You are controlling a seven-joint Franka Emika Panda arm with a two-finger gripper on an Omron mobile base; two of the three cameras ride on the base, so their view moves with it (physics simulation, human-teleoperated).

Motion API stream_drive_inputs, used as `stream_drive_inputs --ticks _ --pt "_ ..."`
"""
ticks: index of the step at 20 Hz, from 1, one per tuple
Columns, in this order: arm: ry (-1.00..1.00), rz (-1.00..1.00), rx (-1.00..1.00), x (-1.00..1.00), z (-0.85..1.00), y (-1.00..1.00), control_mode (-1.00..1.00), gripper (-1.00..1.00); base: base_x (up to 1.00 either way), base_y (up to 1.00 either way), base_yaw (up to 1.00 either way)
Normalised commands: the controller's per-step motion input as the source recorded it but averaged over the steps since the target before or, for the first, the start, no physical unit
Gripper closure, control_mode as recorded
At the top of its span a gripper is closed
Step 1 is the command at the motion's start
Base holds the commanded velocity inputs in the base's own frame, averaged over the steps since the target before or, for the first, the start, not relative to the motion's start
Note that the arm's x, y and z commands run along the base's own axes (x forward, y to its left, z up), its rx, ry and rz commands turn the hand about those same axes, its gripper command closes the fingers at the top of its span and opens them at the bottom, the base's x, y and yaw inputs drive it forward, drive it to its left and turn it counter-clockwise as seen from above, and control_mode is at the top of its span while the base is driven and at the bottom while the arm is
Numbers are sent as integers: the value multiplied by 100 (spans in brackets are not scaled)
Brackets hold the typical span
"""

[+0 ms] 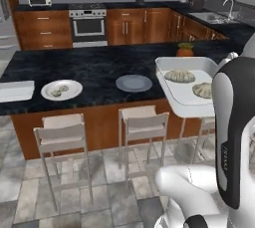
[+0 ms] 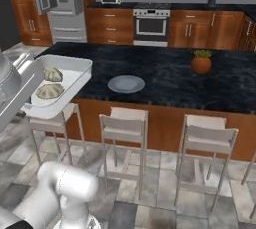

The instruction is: Place two dumplings into each of the tupperware containers and then place the containers in the fridge.

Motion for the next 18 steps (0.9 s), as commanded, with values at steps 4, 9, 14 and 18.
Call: stream_drive_inputs --ticks 4,9,14,18 --pt "0 0 0 0 0 0 100 100 -32 100 0" --pt "0 0 0 0 0 0 100 100 -1 100 0" --pt "0 0 0 0 0 0 100 100 0 100 1" --pt "0 0 0 0 0 0 100 100 0 100 0"
